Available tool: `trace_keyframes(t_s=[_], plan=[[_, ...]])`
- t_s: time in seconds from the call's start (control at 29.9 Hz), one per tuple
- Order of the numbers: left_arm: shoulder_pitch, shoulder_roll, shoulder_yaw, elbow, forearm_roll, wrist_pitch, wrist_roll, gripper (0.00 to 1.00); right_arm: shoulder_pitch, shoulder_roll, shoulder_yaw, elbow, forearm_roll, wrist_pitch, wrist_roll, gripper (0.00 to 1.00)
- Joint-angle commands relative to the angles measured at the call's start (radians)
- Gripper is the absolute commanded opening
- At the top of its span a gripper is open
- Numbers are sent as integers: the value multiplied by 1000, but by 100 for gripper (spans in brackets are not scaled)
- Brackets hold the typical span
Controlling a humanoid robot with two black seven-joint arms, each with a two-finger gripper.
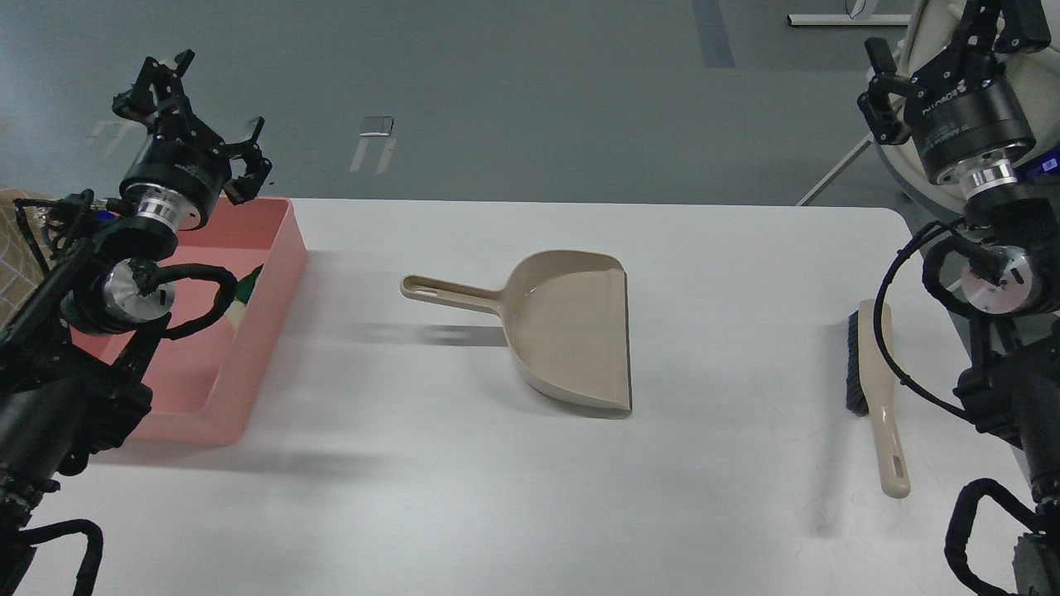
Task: Sweep and dump garbage into bin
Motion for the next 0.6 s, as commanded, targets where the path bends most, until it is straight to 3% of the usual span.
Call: trace_keyframes(t_s=[0.0, 0.23, 0.33, 0.57], plan=[[-3, -63, 2, 21, -27, -26, 7, 98, 51, 36, -4, -91, 17, 8, 1, 99], [-1, -84, 3, 47, -29, -26, -1, 98, 169, 62, -56, -321, 23, 8, 6, 99], [0, -80, 7, 46, -29, -34, 1, 98, 163, 83, -59, -326, 23, 10, 35, 100], [5, -69, 5, 35, -29, -38, 5, 98, 140, 105, -58, -313, 23, 10, 41, 100]])
